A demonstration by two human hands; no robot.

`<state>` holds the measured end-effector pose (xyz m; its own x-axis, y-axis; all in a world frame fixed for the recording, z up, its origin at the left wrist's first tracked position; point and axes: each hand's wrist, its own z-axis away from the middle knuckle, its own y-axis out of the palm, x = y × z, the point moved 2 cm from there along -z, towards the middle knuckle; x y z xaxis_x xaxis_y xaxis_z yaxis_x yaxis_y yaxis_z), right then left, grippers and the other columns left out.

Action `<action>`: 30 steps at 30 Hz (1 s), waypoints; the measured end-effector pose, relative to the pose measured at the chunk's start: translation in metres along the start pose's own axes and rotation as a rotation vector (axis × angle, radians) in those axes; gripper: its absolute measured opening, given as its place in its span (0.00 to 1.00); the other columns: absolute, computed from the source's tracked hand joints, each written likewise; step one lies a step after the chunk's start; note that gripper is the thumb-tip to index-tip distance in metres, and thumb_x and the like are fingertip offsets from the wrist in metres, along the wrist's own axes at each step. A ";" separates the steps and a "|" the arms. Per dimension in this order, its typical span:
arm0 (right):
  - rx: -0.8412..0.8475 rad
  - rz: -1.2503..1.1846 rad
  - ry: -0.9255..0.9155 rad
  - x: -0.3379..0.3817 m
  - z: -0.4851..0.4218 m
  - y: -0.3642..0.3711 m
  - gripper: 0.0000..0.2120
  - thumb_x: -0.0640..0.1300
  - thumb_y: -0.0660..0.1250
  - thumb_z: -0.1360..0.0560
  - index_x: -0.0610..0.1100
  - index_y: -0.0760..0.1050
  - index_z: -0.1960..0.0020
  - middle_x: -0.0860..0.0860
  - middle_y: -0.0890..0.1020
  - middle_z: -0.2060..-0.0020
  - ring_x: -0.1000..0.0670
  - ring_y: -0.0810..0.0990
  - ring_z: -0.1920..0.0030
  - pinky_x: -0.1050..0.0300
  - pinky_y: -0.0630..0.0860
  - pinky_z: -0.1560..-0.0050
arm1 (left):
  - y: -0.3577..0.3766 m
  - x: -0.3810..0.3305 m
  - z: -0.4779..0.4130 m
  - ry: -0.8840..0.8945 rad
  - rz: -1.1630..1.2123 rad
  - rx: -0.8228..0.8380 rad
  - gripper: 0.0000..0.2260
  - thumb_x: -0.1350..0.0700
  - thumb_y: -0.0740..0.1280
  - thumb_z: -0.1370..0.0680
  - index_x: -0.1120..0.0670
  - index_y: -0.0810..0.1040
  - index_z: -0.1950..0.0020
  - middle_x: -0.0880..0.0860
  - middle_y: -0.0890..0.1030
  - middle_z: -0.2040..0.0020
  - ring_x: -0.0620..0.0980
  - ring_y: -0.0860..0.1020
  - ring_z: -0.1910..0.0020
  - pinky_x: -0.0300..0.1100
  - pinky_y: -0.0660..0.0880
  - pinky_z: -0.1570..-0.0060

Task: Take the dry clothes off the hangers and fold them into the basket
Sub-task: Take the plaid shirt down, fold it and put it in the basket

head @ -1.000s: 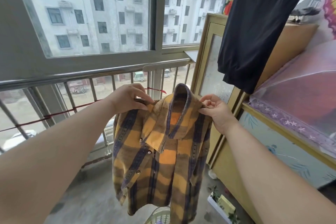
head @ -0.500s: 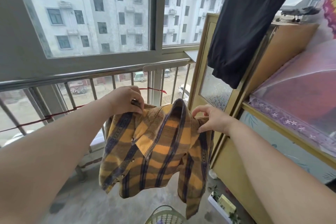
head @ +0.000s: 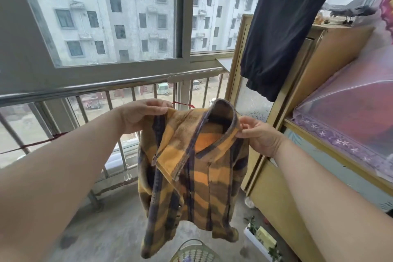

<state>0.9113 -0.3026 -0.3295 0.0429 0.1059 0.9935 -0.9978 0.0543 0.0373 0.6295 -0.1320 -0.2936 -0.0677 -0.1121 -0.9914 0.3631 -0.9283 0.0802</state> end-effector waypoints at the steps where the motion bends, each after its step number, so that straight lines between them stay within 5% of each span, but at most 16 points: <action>1: 0.047 -0.082 -0.037 0.001 -0.002 -0.002 0.22 0.40 0.81 0.40 0.42 0.79 0.49 0.41 0.77 0.49 0.39 0.75 0.45 0.37 0.68 0.36 | 0.000 -0.002 0.001 0.028 0.056 0.013 0.20 0.50 0.82 0.41 0.55 0.77 0.59 0.53 0.78 0.59 0.52 0.78 0.59 0.43 0.78 0.59; 5: 0.172 -0.273 -0.113 0.008 -0.003 -0.004 0.19 0.33 0.76 0.35 0.40 0.76 0.46 0.40 0.79 0.50 0.39 0.78 0.49 0.42 0.74 0.43 | 0.000 -0.008 -0.002 -0.017 -0.074 -0.078 0.19 0.48 0.83 0.45 0.54 0.79 0.63 0.53 0.80 0.62 0.50 0.80 0.61 0.42 0.78 0.62; 9: 0.023 -0.006 -0.073 0.012 -0.002 -0.008 0.15 0.38 0.78 0.38 0.45 0.80 0.54 0.44 0.78 0.56 0.42 0.77 0.50 0.46 0.72 0.45 | 0.001 -0.005 -0.006 -0.074 -0.616 -0.324 0.09 0.55 0.79 0.35 0.50 0.84 0.58 0.51 0.83 0.56 0.51 0.79 0.52 0.43 0.76 0.48; 13: -0.046 0.022 -0.071 0.006 -0.004 -0.008 0.16 0.42 0.81 0.41 0.46 0.79 0.57 0.44 0.74 0.58 0.42 0.72 0.50 0.45 0.69 0.43 | 0.008 -0.002 -0.011 -0.012 -1.066 -0.374 0.07 0.53 0.77 0.32 0.43 0.83 0.58 0.43 0.81 0.55 0.43 0.76 0.54 0.41 0.73 0.52; 16: -0.042 0.008 -0.087 0.006 -0.004 -0.011 0.15 0.43 0.81 0.41 0.46 0.79 0.58 0.43 0.74 0.56 0.42 0.72 0.50 0.43 0.67 0.42 | 0.004 0.000 -0.015 0.008 -1.057 -0.345 0.05 0.52 0.77 0.32 0.44 0.83 0.60 0.43 0.79 0.53 0.42 0.76 0.52 0.40 0.68 0.49; 20: 0.047 -0.133 -0.092 0.005 -0.005 -0.017 0.14 0.38 0.77 0.35 0.43 0.77 0.52 0.41 0.77 0.51 0.39 0.75 0.47 0.41 0.68 0.40 | -0.001 0.004 -0.012 -0.083 -0.415 -0.217 0.16 0.45 0.82 0.44 0.50 0.83 0.64 0.48 0.80 0.56 0.48 0.79 0.54 0.44 0.75 0.51; 23: -0.038 -0.124 -0.067 0.004 -0.006 -0.014 0.14 0.38 0.72 0.29 0.41 0.75 0.45 0.39 0.77 0.47 0.38 0.76 0.45 0.42 0.71 0.41 | -0.011 0.008 -0.017 -0.082 -0.241 -0.267 0.24 0.41 0.82 0.52 0.50 0.84 0.62 0.52 0.82 0.60 0.51 0.79 0.56 0.48 0.76 0.50; 26: -0.253 0.176 -0.006 0.007 -0.010 -0.001 0.13 0.45 0.68 0.24 0.39 0.74 0.44 0.41 0.79 0.51 0.41 0.78 0.47 0.47 0.76 0.44 | -0.006 0.005 -0.021 -0.099 -0.480 -0.388 0.20 0.39 0.80 0.44 0.47 0.84 0.58 0.50 0.83 0.56 0.52 0.79 0.51 0.50 0.74 0.44; 28: -0.333 0.374 -0.022 0.011 -0.014 0.009 0.09 0.49 0.66 0.22 0.42 0.74 0.50 0.44 0.78 0.54 0.45 0.78 0.50 0.50 0.76 0.50 | 0.001 0.004 -0.023 -0.166 -0.800 -0.382 0.10 0.46 0.76 0.33 0.44 0.83 0.53 0.47 0.82 0.54 0.51 0.78 0.49 0.46 0.73 0.48; 30: -0.358 0.488 -0.047 0.012 -0.017 0.014 0.09 0.51 0.64 0.22 0.46 0.73 0.54 0.45 0.78 0.55 0.46 0.77 0.52 0.54 0.73 0.55 | 0.007 0.006 -0.022 -0.264 -1.021 -0.326 0.12 0.48 0.75 0.31 0.41 0.82 0.49 0.45 0.81 0.52 0.49 0.76 0.50 0.45 0.71 0.50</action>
<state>0.8991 -0.2842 -0.3190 -0.4258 0.1592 0.8907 -0.8226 0.3420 -0.4543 0.6520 -0.1316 -0.3013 -0.6578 0.5459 -0.5190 0.2480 -0.4936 -0.8336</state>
